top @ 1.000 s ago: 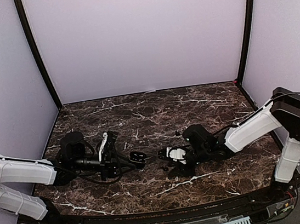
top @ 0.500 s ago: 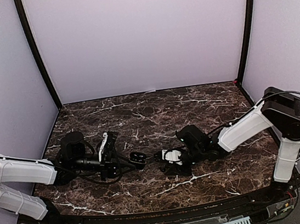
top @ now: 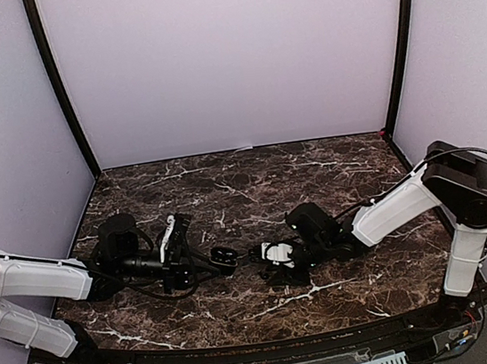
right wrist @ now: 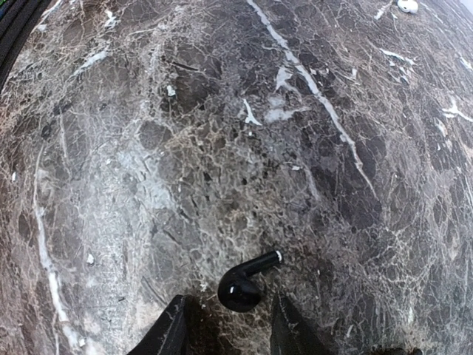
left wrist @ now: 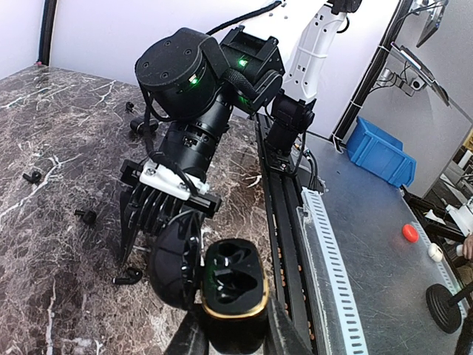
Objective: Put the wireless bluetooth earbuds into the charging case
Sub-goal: Adjust the right earbud at the center of the board.
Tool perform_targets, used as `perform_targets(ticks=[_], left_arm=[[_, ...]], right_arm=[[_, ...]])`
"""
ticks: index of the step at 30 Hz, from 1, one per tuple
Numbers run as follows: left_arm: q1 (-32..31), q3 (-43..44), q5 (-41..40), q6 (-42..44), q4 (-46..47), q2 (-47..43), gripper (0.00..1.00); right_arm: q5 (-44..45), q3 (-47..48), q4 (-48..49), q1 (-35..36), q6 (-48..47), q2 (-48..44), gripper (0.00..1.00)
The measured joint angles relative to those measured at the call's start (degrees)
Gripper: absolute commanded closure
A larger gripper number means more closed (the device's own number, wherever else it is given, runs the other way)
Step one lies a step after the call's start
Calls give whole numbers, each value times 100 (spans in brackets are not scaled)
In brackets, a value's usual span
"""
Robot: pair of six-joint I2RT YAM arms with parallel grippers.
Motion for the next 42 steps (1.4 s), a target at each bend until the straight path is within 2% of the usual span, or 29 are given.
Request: perform_targets(ticks=[7, 19, 27, 42], left_arm=[[15, 2, 7, 2, 0, 2, 94], [17, 2, 9, 37, 0, 2, 94], [22, 2, -7, 221, -2, -7, 94], [20, 2, -35, 649, 33, 37, 95]], right_arm=[[-37, 90, 20, 7, 37, 92, 69], [-57, 92, 20, 9, 127, 101, 83], [-90, 59, 7, 9, 208, 13, 86], [-387, -466, -153, -66, 678, -1458, 87]])
